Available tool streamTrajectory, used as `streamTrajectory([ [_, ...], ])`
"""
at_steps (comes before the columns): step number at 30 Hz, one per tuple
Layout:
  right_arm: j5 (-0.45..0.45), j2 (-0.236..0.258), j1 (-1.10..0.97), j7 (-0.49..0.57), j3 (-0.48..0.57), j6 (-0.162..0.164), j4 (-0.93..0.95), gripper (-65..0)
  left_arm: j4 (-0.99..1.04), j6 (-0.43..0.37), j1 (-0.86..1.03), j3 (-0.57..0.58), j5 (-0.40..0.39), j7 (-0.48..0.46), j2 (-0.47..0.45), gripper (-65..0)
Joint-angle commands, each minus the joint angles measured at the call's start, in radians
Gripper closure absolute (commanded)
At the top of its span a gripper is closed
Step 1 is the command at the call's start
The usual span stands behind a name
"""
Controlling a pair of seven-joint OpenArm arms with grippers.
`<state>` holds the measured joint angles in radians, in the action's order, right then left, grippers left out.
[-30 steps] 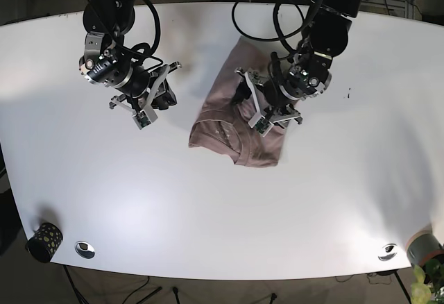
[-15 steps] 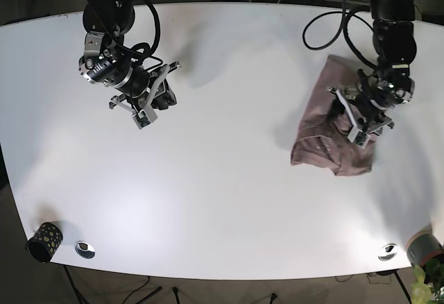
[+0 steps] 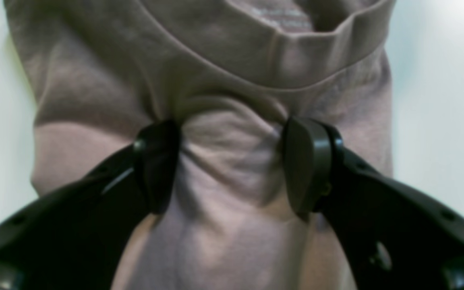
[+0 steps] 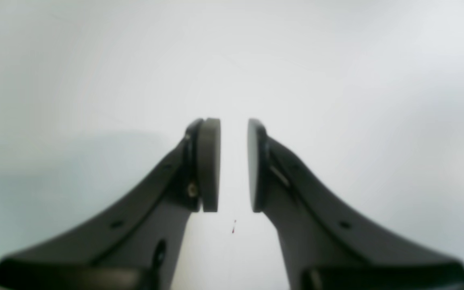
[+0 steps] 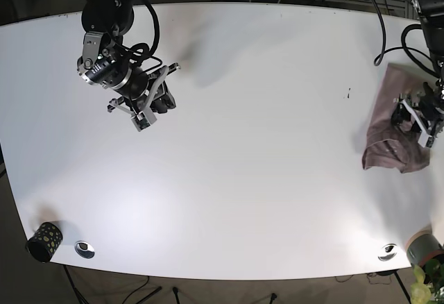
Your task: Fold the T-shirt properly
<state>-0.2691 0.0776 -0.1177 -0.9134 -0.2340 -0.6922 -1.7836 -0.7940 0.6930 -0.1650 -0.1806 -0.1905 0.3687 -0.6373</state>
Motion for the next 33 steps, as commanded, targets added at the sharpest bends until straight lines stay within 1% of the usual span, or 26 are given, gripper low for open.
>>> streamTrajectory([
  [1,-0.019,0.008,0.005,0.021,-0.006,-0.006,-0.028,-10.3,0.015,-0.017,0.022,-0.001,0.147,0.135,-0.034,-37.8],
  [5,-0.019,0.008,0.005,0.021,-0.037,-0.006,-0.042,-10.3,0.021,0.000,0.025,-0.006,0.147,0.134,-0.082,-37.8],
  [11,-0.014,0.009,0.011,0.021,-0.038,-0.006,-0.074,-10.3,0.023,0.005,0.071,-0.009,0.147,0.123,-0.151,-37.8],
  [14,-0.014,0.009,0.011,0.021,-0.038,-0.006,-0.103,-10.3,0.023,0.005,0.097,-0.046,0.147,0.091,-0.172,-37.8],
  [16,-0.014,0.009,0.011,0.021,-0.038,-0.006,-0.114,-10.3,0.017,0.005,0.111,-0.083,0.147,0.088,-0.181,-37.8],
  [20,-0.012,0.009,0.011,0.021,-0.038,-0.006,-0.115,-10.3,0.008,0.005,0.114,-0.139,0.147,0.088,-0.184,-37.8],
  [24,-0.012,0.009,0.008,0.021,-0.038,-0.006,-0.120,-10.3,-0.083,0.005,0.115,-0.213,0.147,0.088,-0.178,-37.6],
  [29,-0.012,0.063,0.006,0.021,-0.038,-0.006,-0.134,-10.3,-0.281,0.005,0.204,-0.310,0.147,0.086,-0.168,-37.5],
  [33,-0.009,0.084,0.008,0.029,-0.060,-0.006,-0.134,-10.1,-0.420,0.005,0.219,-0.371,0.150,0.083,-0.091,-37.5],
])
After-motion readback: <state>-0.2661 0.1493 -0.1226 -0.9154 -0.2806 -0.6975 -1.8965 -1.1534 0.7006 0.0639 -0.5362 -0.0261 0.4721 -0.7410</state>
